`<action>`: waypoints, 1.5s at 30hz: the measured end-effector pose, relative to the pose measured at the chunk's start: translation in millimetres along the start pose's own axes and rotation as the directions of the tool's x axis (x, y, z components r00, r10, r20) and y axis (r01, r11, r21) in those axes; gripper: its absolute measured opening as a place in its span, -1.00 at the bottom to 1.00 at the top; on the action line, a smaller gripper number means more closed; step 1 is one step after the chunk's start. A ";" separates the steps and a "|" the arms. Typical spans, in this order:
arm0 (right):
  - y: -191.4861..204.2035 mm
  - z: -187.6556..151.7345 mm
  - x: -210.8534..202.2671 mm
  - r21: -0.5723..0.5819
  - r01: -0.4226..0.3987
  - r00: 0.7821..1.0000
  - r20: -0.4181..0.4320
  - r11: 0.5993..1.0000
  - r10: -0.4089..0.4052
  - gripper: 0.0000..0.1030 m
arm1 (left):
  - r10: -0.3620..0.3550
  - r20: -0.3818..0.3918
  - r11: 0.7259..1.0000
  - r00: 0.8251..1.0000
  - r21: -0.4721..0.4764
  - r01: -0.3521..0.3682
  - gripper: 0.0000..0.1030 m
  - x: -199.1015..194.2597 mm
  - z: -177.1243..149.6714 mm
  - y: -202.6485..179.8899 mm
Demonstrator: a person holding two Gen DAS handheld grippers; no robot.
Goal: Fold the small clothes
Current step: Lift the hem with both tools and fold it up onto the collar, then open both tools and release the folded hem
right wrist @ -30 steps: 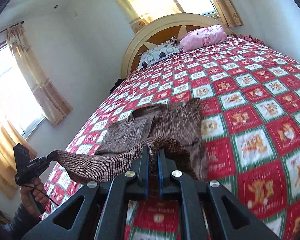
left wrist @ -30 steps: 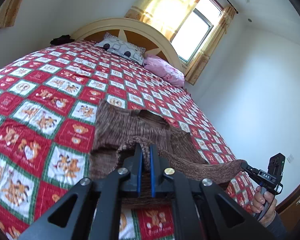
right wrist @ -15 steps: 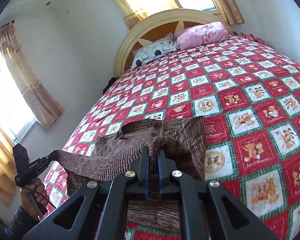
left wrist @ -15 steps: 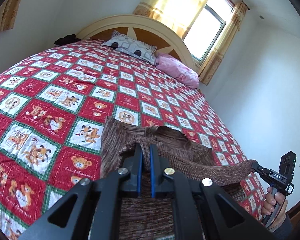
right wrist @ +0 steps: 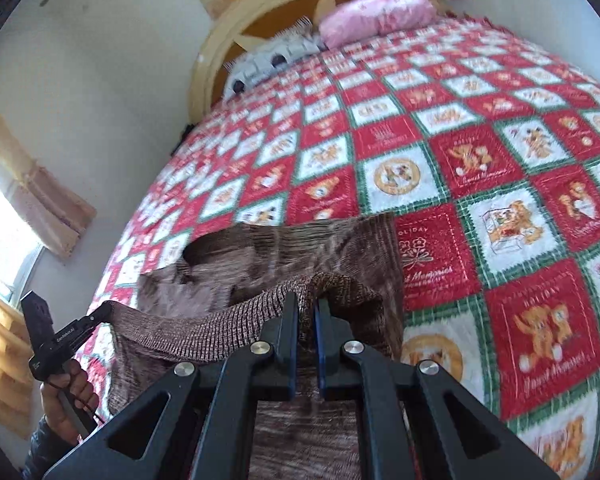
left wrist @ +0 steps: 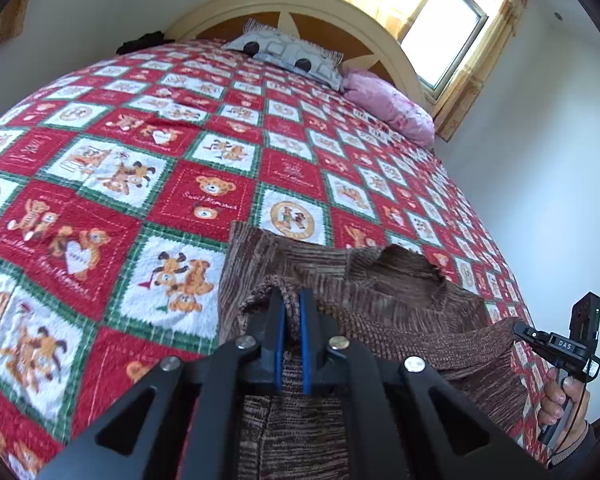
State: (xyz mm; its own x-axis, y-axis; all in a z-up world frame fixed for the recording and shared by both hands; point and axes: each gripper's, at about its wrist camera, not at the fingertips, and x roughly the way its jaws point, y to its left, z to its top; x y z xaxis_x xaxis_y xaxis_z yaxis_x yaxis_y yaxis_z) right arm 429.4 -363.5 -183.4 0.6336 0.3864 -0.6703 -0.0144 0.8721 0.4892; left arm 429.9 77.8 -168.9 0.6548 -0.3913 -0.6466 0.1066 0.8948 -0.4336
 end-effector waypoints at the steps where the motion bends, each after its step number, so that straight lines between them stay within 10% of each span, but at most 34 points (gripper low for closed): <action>1: -4.0 5.8 11.0 0.011 0.002 0.999 -0.032 1.000 -0.001 -0.88 | -0.004 -0.012 1.000 1.000 -0.016 0.004 -0.87 6.8 3.4 3.6; 9: -35.7 43.8 62.8 0.190 -0.016 0.997 -0.066 0.982 0.030 -0.77 | 0.088 -0.007 0.984 0.996 -0.153 -0.088 -0.85 39.3 17.9 33.7; 11: -34.7 47.9 63.0 0.168 0.020 0.999 -0.048 0.986 -0.012 -0.05 | 0.101 0.000 0.982 0.995 -0.162 -0.100 -0.85 38.8 18.0 36.5; 13: -35.1 48.6 60.9 0.157 0.037 0.999 -0.035 0.987 -0.032 0.26 | 0.132 0.016 0.978 0.991 -0.163 -0.128 -0.85 34.1 20.5 41.0; 18: -39.5 42.6 44.9 0.104 0.104 0.994 0.006 0.989 -0.105 0.26 | 0.181 0.084 0.970 0.980 -0.178 -0.164 -0.81 8.7 24.5 50.8; 24: -8.9 30.1 42.1 -0.122 0.137 0.990 -0.004 0.983 -0.138 0.23 | 0.158 0.014 0.984 0.987 0.084 -0.159 -0.70 23.9 13.2 1.5; 30: 7.0 29.1 68.7 -0.233 0.228 0.969 -0.041 0.945 -0.244 -0.45 | 0.252 -0.057 0.951 0.966 0.202 -0.236 -0.41 65.3 13.1 -17.9; 34: -7.0 35.1 70.6 -0.192 0.245 0.966 -0.033 0.950 -0.256 -0.88 | 0.272 -0.033 0.958 0.962 0.102 -0.268 -0.25 72.4 14.0 2.6; 45: -21.3 35.8 70.6 -0.151 0.291 0.954 -0.029 0.945 -0.299 -0.80 | 0.314 0.002 0.949 0.949 0.016 -0.314 0.16 57.4 10.1 9.8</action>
State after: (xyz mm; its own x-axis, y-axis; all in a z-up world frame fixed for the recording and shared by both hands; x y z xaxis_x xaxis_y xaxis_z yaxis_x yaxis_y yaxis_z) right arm 502.1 -365.5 -221.1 0.5865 0.1169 -0.8014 0.0543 0.9816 0.1829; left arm 476.1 66.2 -204.0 0.6568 -0.0902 -0.7487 -0.0925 0.9757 -0.1987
